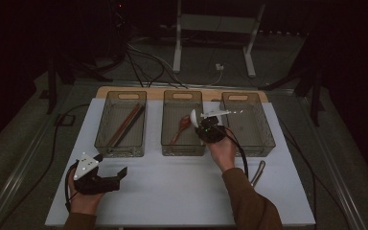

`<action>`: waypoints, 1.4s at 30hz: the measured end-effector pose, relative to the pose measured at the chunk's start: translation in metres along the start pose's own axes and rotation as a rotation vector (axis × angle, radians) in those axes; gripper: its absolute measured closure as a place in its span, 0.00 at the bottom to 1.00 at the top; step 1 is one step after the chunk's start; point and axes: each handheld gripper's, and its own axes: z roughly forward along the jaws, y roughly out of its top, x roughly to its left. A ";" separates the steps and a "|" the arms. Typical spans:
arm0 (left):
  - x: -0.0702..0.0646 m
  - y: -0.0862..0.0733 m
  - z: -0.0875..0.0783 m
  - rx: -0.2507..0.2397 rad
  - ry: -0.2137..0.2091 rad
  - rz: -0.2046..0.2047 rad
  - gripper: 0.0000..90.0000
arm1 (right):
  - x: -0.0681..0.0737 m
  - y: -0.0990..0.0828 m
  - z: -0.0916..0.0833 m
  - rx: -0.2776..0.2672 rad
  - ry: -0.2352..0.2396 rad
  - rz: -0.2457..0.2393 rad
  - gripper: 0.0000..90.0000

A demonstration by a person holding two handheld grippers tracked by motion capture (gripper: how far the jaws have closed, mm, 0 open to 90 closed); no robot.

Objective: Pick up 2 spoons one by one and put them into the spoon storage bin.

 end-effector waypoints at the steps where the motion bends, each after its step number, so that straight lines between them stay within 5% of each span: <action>1: 0.000 0.000 0.000 0.000 0.000 0.000 0.01 | 0.000 0.000 0.001 0.005 -0.002 -0.002 0.95; 18: 0.000 0.000 0.000 0.002 -0.001 0.001 0.01 | 0.002 -0.001 0.004 0.025 -0.015 0.012 0.94; 28: 0.000 0.000 0.000 0.002 0.000 0.000 0.01 | 0.001 0.002 -0.004 -0.053 0.055 0.034 0.42; 32: 0.000 0.000 0.000 0.002 0.001 -0.001 0.01 | 0.002 0.005 -0.007 -0.062 0.045 0.063 0.18; 42: 0.000 -0.001 0.000 0.003 0.001 -0.001 0.01 | 0.002 0.005 -0.017 -0.063 0.032 0.062 0.00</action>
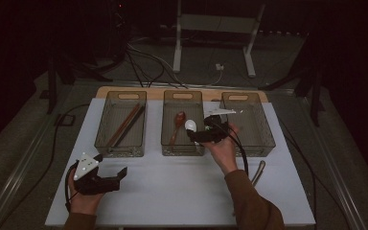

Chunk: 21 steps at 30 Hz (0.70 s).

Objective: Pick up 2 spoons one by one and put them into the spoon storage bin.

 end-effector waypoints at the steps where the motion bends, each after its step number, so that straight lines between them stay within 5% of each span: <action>1: 0.000 0.000 0.000 -0.001 0.000 0.000 0.01 | 0.000 0.000 -0.001 -0.001 -0.003 -0.003 0.00; 21: 0.000 0.002 -0.004 -0.020 0.032 0.016 0.01 | -0.009 -0.007 -0.037 -0.034 0.011 -0.060 0.00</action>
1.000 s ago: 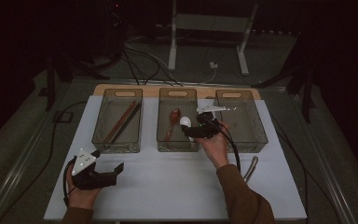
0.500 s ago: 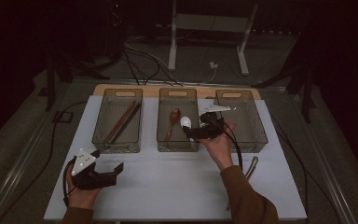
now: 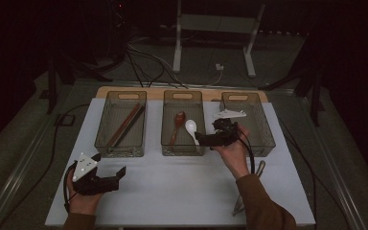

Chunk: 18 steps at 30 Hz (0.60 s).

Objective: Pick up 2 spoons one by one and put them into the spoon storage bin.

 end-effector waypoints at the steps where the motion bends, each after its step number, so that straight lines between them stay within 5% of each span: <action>1: 0.000 0.000 -0.001 -0.003 0.004 0.003 0.01 | -0.001 -0.001 -0.002 -0.004 0.000 -0.001 0.00; 18: 0.005 0.004 -0.008 -0.037 0.059 0.013 0.01 | -0.017 -0.031 -0.037 -0.019 -0.016 0.011 0.00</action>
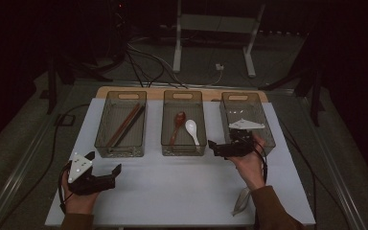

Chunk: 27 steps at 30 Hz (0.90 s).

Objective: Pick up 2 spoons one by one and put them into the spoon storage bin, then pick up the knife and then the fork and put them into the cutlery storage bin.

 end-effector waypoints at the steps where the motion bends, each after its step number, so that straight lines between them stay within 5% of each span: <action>1: 0.000 0.000 0.000 0.000 0.004 0.002 0.01 | -0.001 -0.002 -0.002 -0.001 -0.002 0.001 0.00; 27: 0.000 -0.002 0.002 0.006 0.006 -0.003 0.01 | -0.023 -0.037 -0.041 0.024 -0.046 0.026 0.00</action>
